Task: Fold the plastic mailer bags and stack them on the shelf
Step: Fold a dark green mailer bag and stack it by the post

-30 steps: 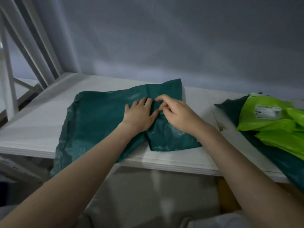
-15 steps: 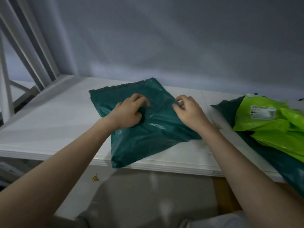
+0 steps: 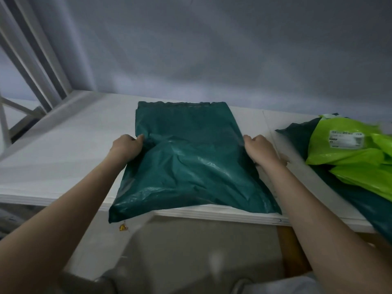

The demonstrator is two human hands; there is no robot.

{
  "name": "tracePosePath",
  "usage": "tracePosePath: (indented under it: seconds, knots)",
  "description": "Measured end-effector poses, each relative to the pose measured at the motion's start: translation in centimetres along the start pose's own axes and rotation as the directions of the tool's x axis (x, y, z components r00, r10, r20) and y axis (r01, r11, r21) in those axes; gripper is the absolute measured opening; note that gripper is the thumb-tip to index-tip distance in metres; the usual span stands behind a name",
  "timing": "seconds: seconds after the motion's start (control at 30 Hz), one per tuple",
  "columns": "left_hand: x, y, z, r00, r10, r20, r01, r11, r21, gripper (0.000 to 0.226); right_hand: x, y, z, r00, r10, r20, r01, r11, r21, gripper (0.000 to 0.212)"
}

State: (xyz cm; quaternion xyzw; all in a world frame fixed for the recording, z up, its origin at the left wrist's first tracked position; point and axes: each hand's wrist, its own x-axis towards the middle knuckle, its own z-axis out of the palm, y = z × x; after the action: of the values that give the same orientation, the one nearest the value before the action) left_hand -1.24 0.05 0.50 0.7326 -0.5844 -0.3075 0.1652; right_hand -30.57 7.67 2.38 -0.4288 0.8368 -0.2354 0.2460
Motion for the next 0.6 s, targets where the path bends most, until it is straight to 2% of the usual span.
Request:
tracePosePath:
  seconds: [0.13,0.27,0.4,0.53,0.6]
  knots:
    - [0.1,-0.2,0.1,0.999,0.003,-0.033,-0.007,0.993,-0.115,0.029,0.5,0.7,0.9,0.997,-0.02,-0.069,0.021,1.0,0.009,0.034]
    - [0.3,-0.1,0.1,0.984,0.062,-0.166,-0.095,0.975,-0.199,0.029,0.5,0.7,1.5,0.978,-0.106,-0.179,0.099,0.994,-0.049,0.021]
    - [0.2,0.0,-0.1,0.932,0.16,-0.325,-0.238,0.947,-0.216,0.026,0.1,0.9,1.2,0.946,-0.151,-0.286,0.144,0.989,-0.044,0.016]
    - [0.4,0.1,-0.1,0.889,0.263,-0.375,-0.348,0.92,-0.182,0.038,0.0,0.9,0.9,0.921,-0.197,-0.337,0.203,0.979,-0.018,0.016]
    - [0.6,0.0,-0.1,0.898,0.287,-0.333,-0.35,0.925,-0.146,0.038,0.2,1.1,1.0,0.92,-0.198,-0.339,0.206,0.979,-0.014,0.019]
